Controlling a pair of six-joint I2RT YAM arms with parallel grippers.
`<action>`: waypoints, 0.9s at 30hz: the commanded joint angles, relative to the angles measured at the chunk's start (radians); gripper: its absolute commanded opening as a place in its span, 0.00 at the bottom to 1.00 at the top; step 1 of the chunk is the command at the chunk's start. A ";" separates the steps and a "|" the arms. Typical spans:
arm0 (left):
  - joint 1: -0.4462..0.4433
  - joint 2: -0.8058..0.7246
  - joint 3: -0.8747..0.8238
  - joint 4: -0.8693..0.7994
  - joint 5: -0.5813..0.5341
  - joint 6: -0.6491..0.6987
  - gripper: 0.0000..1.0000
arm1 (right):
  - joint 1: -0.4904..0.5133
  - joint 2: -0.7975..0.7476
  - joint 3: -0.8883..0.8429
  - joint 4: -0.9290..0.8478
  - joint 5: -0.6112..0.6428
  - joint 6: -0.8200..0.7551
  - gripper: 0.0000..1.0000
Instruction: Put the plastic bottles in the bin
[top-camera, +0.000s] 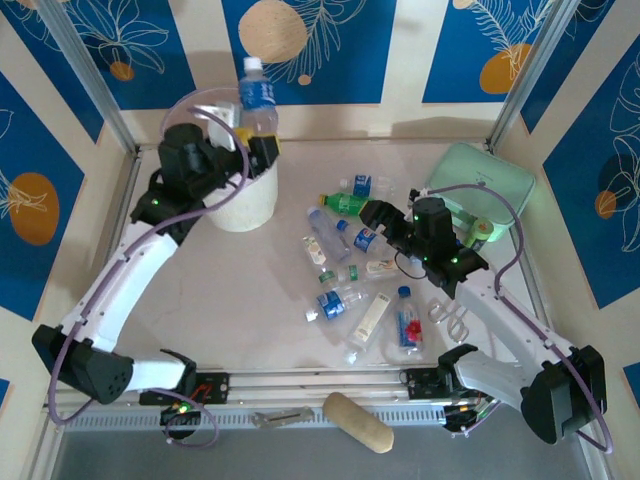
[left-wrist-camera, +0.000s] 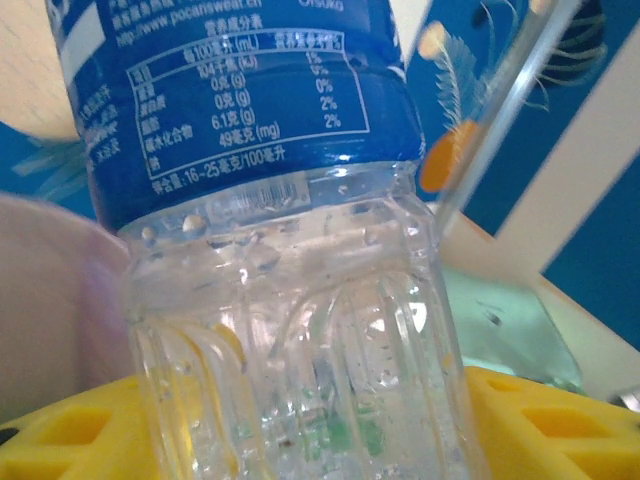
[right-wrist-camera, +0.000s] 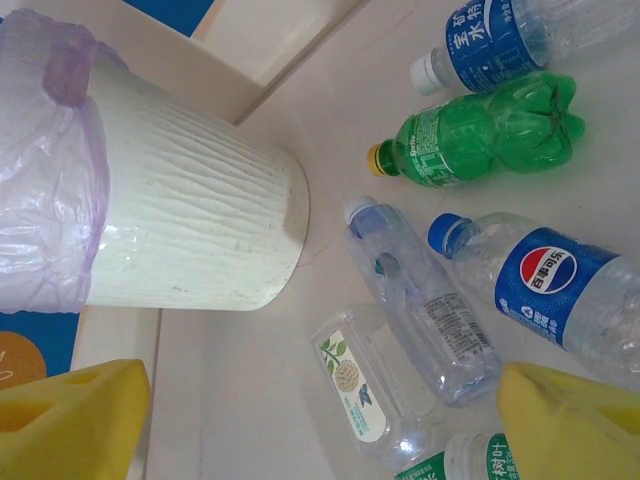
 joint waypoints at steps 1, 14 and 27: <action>0.089 0.053 0.092 -0.093 0.017 0.073 0.64 | 0.007 0.014 0.001 0.008 -0.016 0.011 0.91; 0.285 0.220 0.220 -0.275 0.090 0.088 0.65 | 0.012 0.016 -0.001 0.004 -0.010 -0.001 0.90; 0.300 0.334 0.266 -0.354 0.099 0.080 0.75 | 0.027 0.010 0.001 -0.006 0.007 -0.009 0.90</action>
